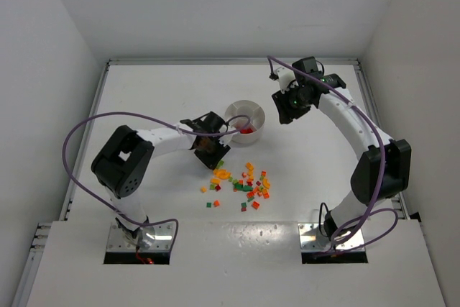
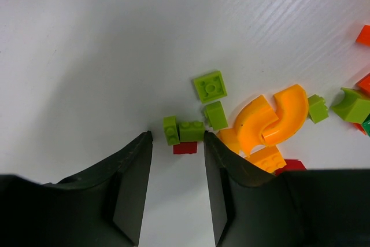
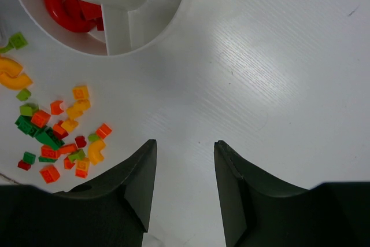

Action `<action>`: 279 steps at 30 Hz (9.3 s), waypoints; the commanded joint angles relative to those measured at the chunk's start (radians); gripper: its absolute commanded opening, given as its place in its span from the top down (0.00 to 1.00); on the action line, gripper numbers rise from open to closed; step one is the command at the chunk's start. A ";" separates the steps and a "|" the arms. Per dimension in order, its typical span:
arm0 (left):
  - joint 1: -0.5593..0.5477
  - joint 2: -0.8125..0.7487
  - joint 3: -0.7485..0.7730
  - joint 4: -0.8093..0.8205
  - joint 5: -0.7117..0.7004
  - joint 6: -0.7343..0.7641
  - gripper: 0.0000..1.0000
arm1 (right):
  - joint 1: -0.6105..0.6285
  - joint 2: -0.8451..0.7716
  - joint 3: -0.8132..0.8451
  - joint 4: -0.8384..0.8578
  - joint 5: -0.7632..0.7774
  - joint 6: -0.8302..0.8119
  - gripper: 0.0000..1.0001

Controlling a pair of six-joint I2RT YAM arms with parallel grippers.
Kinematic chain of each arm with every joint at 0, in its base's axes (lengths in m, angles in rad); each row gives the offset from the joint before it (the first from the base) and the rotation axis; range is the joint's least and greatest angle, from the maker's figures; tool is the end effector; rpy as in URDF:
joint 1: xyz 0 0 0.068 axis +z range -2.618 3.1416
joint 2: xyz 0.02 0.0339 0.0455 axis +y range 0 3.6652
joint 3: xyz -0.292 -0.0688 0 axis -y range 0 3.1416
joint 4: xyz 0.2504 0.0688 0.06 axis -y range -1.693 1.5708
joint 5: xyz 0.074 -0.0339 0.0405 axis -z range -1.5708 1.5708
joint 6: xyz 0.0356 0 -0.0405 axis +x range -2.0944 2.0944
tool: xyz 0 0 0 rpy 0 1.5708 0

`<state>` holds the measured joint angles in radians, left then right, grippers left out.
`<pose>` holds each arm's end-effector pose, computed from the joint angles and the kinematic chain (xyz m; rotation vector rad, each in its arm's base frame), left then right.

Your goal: Sort the legos into containers by color

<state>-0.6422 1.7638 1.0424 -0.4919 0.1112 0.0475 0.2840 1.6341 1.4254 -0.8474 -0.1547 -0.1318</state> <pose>0.2714 -0.2080 0.1773 0.9790 2.6416 -0.2990 0.3341 0.1032 0.3167 -0.5951 2.5611 0.2558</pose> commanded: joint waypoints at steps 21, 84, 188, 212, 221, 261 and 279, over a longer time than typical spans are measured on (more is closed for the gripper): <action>-0.010 -0.001 -0.048 -0.016 0.053 -0.005 0.67 | -0.002 -0.014 0.023 0.010 0.010 -0.008 0.55; -0.008 0.089 0.538 -0.053 0.121 -0.132 0.54 | -0.011 -0.069 -0.008 0.019 -0.026 -0.028 0.55; 0.566 -0.604 0.145 -0.217 -0.002 -0.112 0.43 | 0.813 0.078 -0.128 0.380 0.429 0.385 1.00; 0.529 -0.504 0.246 -0.189 -0.022 -0.143 0.43 | 0.474 0.179 0.076 0.229 0.420 0.419 1.00; 0.529 -0.504 0.246 -0.189 -0.022 -0.124 0.43 | 0.399 0.253 0.153 0.189 0.371 0.439 0.95; 0.457 -0.540 0.176 -0.142 0.007 -0.115 0.43 | 0.396 -0.102 -0.476 0.242 -0.065 0.078 0.84; 0.457 -0.580 0.136 -0.142 -0.015 -0.106 0.43 | 0.445 0.099 -0.375 0.245 -0.054 0.109 0.74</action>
<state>-0.1772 1.2175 1.1816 -0.6567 0.1059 -0.0605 0.7151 1.7187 1.0012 -0.6212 -0.2047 -0.0338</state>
